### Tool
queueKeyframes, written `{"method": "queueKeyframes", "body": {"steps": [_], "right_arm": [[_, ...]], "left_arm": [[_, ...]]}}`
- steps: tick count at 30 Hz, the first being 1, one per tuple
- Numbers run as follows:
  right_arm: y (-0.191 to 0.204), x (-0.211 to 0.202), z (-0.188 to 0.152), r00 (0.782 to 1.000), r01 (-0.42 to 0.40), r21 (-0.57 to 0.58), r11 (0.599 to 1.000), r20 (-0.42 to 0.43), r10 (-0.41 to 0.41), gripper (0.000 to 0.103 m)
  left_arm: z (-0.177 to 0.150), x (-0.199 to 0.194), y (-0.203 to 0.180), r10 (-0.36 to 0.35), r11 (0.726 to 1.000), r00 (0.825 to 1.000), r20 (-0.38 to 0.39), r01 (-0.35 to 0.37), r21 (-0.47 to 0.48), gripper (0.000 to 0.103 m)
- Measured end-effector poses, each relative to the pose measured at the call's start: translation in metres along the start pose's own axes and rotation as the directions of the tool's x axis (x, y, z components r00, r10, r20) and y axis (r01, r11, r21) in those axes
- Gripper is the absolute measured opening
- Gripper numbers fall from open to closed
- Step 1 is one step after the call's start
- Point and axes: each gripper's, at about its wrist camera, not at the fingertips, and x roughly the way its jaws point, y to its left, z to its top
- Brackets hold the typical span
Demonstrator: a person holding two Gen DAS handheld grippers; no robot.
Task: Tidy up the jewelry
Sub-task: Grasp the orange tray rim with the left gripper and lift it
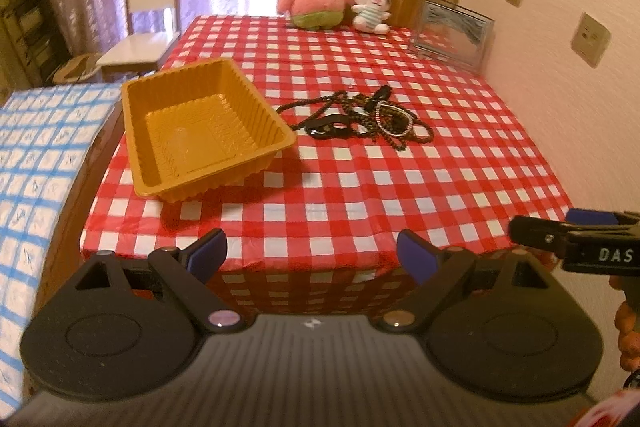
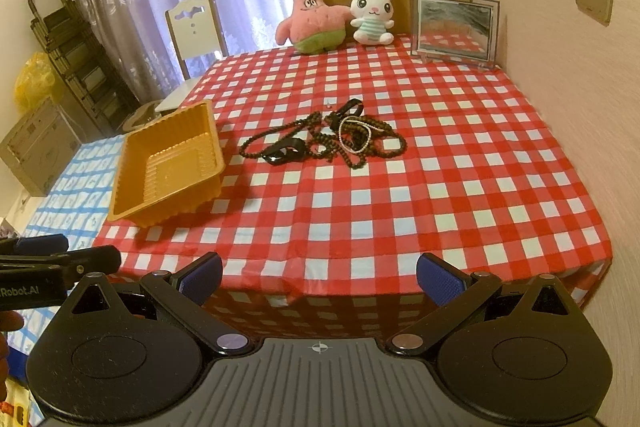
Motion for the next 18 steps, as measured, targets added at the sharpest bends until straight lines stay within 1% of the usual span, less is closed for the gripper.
{"method": "queueKeyframes", "body": {"steps": [3, 6, 8, 9, 12, 14, 18], "right_arm": [[-0.018, 0.013, 0.006, 1.0, -0.011, 0.028, 1.0, -0.007, 0.012, 0.103], [-0.031, 0.026, 0.009, 1.0, -0.002, 0.034, 0.999, -0.009, 0.002, 0.103], [-0.04, 0.036, 0.012, 1.0, -0.001, 0.033, 0.999, -0.001, 0.001, 0.103], [-0.043, 0.04, 0.013, 1.0, 0.005, 0.034, 0.999, 0.003, -0.005, 0.103], [-0.052, 0.057, 0.018, 1.0, 0.015, 0.042, 0.999, 0.009, -0.015, 0.103], [-0.054, 0.068, 0.022, 1.0, 0.018, 0.051, 0.999, -0.001, -0.018, 0.103], [-0.053, 0.088, 0.033, 1.0, -0.005, 0.057, 0.998, -0.01, 0.005, 0.103]], "left_arm": [[-0.01, 0.012, 0.012, 0.047, 0.996, 0.999, 0.026, -0.045, -0.072, 0.091], [-0.021, 0.026, 0.027, 0.114, 0.981, 0.992, 0.061, -0.103, -0.163, 0.084], [-0.03, 0.038, 0.038, 0.169, 0.964, 0.983, 0.077, -0.148, -0.222, 0.083], [-0.033, 0.044, 0.044, 0.188, 0.954, 0.979, 0.074, -0.164, -0.252, 0.081], [-0.038, 0.059, 0.06, 0.228, 0.926, 0.97, 0.085, -0.189, -0.326, 0.08], [-0.038, 0.068, 0.069, 0.25, 0.912, 0.963, 0.097, -0.2, -0.359, 0.08], [-0.036, 0.087, 0.086, 0.309, 0.883, 0.943, 0.126, -0.234, -0.407, 0.08]]}}
